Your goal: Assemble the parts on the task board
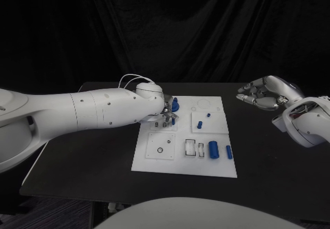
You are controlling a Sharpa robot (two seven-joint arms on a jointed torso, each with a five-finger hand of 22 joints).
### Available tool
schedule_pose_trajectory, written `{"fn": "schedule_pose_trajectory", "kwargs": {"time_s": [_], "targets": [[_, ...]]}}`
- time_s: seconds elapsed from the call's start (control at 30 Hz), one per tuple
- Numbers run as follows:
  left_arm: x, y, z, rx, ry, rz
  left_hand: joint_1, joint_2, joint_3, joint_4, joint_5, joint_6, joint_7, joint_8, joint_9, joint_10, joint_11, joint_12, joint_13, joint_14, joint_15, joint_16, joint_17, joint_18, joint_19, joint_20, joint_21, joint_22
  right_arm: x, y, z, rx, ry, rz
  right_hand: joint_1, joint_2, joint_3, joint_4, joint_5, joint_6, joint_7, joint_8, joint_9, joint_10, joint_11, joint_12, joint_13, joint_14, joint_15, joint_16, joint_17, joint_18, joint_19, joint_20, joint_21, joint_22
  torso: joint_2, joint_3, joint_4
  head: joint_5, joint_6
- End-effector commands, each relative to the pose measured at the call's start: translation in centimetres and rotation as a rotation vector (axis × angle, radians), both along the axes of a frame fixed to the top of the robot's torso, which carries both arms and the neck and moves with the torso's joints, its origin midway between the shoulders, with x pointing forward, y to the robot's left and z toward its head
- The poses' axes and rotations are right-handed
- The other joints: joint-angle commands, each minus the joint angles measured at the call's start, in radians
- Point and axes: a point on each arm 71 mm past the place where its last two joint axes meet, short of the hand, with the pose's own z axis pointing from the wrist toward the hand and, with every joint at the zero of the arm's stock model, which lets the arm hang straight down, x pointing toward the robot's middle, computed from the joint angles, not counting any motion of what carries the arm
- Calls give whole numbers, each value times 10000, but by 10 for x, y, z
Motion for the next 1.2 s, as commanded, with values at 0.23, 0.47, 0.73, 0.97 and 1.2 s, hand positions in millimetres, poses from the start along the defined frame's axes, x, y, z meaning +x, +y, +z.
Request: {"fn": "schedule_pose_trajectory", "kwargs": {"time_s": [0.23,0.47,0.73,0.97,1.2], "targets": [[0,-4,-1,-81,-26,-184,13,-150,237,-94,225,127,15,-193,58,1020,-34,-6,2618,1075,-38,27,2634,82,475,-64,-69,1772,1,0,0,-84,99,-134,78,48,43,78,115,64,4,-13,-4,32,-17,-26,-47,26,-21,44,-22,106,58,0,-101,635,4,3,-2,5,2],[0,-4,-2,-57,-8,-175,14,-165,305,-119,275,152,13,-240,74,1020,-36,-6,2618,1075,-39,27,2634,90,454,-64,-88,1739,2,1,0,-92,135,-124,73,58,46,91,127,64,4,-15,-5,23,-17,-32,-58,24,-20,40,-28,107,57,0,-109,634,6,4,-6,7,2],[0,-7,-2,-60,28,-245,7,-173,360,-132,312,171,13,-278,86,1020,-37,-6,2618,1075,-40,27,2634,102,425,-65,-111,1695,2,2,-1,-99,138,-102,75,67,52,99,141,59,4,-19,-7,9,-17,-43,-74,21,-19,35,-35,109,54,1,-124,631,14,0,-3,7,2],[0,-8,-3,-35,73,-294,-5,-210,395,-148,315,186,15,-313,98,1020,-36,-6,2618,1075,-40,27,2634,108,410,-66,-125,1672,2,3,-1,-156,119,-61,111,59,65,87,161,46,3,-29,-11,-9,-20,-50,-87,18,-20,33,-41,111,52,1,-140,631,12,4,-5,26,2],[0,-8,-4,-7,112,-303,-9,-213,410,-151,310,196,14,-321,103,1020,-37,-6,2618,1075,-40,27,2634,112,400,-66,-133,1656,3,4,-1,-206,103,-38,132,55,72,80,169,45,1,-32,-12,-19,-21,-54,-95,16,-21,30,-45,113,49,1,-155,629,16,-1,-15,51,2]]}}
